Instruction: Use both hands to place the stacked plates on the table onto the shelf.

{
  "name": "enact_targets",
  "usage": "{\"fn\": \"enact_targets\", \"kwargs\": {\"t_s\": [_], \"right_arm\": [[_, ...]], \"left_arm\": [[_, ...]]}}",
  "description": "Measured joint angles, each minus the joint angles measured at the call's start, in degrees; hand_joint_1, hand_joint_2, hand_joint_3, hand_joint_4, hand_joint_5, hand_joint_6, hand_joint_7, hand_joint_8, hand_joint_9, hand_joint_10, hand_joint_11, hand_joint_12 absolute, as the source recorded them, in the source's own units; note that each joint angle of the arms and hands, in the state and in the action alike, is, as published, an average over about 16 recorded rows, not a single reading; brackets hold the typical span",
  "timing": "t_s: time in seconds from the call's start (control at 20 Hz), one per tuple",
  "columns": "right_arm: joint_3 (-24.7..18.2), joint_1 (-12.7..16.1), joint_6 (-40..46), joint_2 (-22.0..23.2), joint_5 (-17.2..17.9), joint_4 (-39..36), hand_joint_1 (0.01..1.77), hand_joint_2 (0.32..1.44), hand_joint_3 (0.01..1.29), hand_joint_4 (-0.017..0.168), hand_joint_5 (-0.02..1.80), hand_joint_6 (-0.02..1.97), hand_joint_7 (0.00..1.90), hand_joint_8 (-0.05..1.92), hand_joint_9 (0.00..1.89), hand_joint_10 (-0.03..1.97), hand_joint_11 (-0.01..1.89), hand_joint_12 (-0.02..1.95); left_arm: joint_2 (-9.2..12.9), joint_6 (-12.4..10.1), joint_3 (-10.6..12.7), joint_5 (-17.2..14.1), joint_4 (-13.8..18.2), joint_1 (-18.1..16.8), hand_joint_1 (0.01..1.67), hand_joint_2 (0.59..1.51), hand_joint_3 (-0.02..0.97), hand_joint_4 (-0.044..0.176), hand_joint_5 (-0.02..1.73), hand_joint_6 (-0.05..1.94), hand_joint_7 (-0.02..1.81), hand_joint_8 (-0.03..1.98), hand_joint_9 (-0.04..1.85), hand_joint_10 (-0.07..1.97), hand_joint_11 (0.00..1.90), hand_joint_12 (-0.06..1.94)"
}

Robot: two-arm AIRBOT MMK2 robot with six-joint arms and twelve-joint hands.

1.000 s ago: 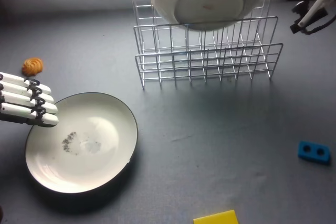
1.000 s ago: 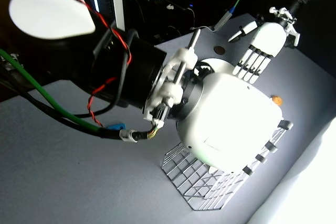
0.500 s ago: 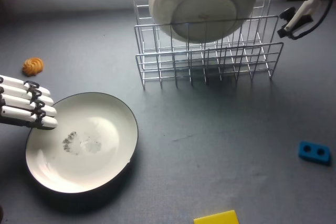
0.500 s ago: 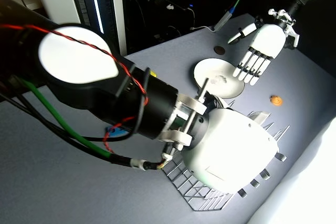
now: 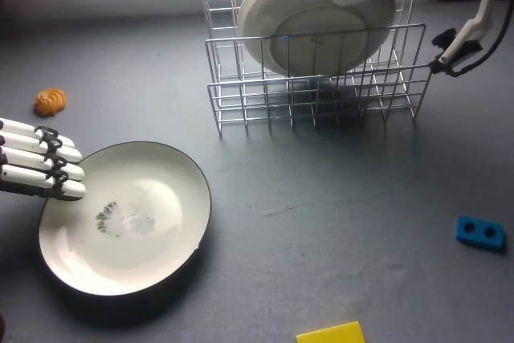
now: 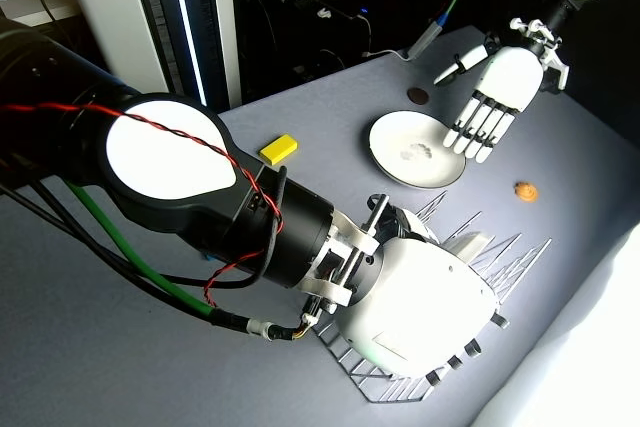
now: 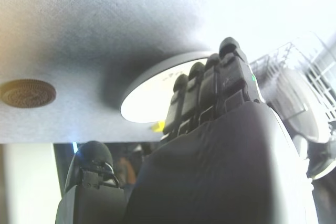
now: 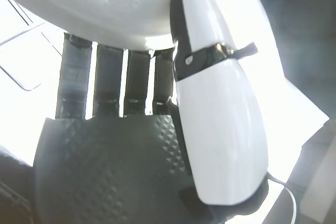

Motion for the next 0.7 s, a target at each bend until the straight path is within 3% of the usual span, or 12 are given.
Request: {"fn": "enact_targets", "kwargs": {"t_s": [0.4,0.6,0.7], "right_arm": [[-1.15,-0.01,0.71,1.41,1.90,0.00,1.16,1.07,0.01,-0.004,0.78,0.33,0.90,0.25,0.89,0.24,0.55,1.27],[-2.29,1.11,-1.82,2.47,3.16,-0.15,1.13,1.06,0.01,-0.003,0.73,0.09,0.84,0.02,0.81,0.12,0.38,1.26],[-3.05,2.11,-4.50,3.00,3.81,-0.20,1.13,1.05,0.01,-0.003,0.67,0.06,0.77,0.00,0.73,0.09,0.30,1.18]], "left_arm": [[-0.01,0.11,-0.03,0.27,-0.33,1.07,0.01,1.132,0.017,0.000,0.02,0.01,0.01,0.00,-0.01,-0.02,0.02,-0.01],[-0.04,0.14,-0.09,0.46,-0.46,1.67,0.01,1.130,0.017,0.000,0.02,0.01,0.00,-0.01,0.00,-0.01,0.02,-0.01],[-0.05,0.14,-0.15,0.62,-0.51,2.00,0.01,1.129,0.017,0.000,0.02,0.01,0.00,-0.01,0.00,-0.01,0.02,-0.01]]}}
